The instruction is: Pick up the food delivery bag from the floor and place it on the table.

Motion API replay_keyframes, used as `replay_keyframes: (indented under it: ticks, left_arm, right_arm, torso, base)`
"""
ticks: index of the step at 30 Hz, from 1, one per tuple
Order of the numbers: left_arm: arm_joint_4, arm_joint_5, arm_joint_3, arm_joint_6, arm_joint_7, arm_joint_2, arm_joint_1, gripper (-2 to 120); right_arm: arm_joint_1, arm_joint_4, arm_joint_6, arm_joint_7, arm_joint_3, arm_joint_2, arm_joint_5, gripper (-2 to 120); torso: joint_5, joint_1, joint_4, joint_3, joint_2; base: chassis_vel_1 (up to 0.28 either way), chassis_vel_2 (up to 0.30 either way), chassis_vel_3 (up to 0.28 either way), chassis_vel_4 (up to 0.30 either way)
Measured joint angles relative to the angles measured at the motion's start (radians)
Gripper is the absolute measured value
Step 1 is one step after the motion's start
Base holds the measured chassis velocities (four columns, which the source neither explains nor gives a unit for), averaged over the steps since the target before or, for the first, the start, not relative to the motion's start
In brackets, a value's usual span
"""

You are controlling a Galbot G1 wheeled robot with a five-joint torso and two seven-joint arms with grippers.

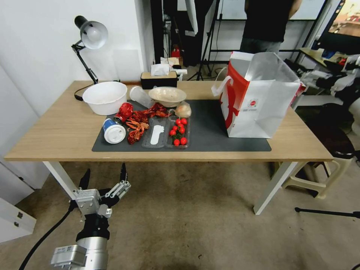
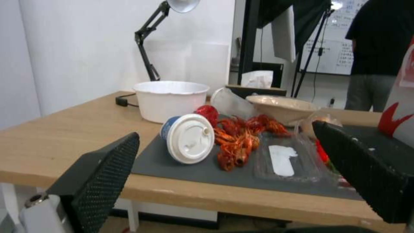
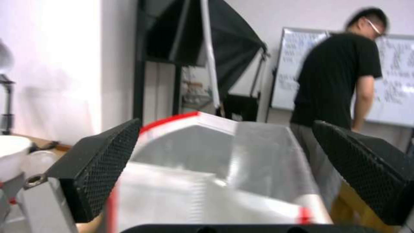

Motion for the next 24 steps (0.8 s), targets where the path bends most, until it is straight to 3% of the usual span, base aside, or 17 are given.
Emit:
replay_keyframes:
  ticks: [8, 10, 16, 18, 24]
  left_arm:
    - [0.006, 0.023, -0.008, -0.018, 0.012, -0.007, -0.002, 100]
    - [0.012, 0.029, -0.008, -0.023, 0.018, -0.007, -0.003, 100]
    - [0.020, 0.030, -0.006, -0.023, 0.046, -0.006, 0.000, 100]
    - [0.035, 0.031, 0.000, -0.015, 0.061, -0.005, -0.009, 100]
    - [0.063, 0.031, 0.010, -0.004, 0.071, -0.008, -0.022, 100]
  right_arm:
    - [-0.184, 0.095, 0.113, -0.009, 0.024, 0.147, -0.158, 100]
    - [-0.290, 0.124, 0.141, -0.011, 0.058, 0.214, -0.220, 100]
    - [-0.456, 0.183, 0.141, 0.006, 0.094, 0.324, -0.342, 100]
    - [-0.530, 0.211, 0.148, 0.019, 0.090, 0.395, -0.397, 100]
    - [-0.600, 0.198, 0.210, -0.006, 0.059, 0.502, -0.450, 100]
  torso:
    - [0.0000, 0.000, 0.0002, 0.000, 0.000]
    - [0.0000, 0.000, -0.0001, 0.000, 0.000]
    - [0.0000, 0.000, -0.0001, 0.000, 0.000]
    - [-0.0001, 0.000, -0.0003, 0.000, 0.000]
    - [0.0000, 0.000, 0.0000, 0.000, 0.000]
  base:
    - [0.000, 0.000, 0.000, 0.000]
    - [0.000, 0.000, 0.000, 0.000]
    - [0.000, 0.000, 0.000, 0.000]
    - [0.000, 0.000, 0.000, 0.000]
    - [0.000, 0.000, 0.000, 0.000]
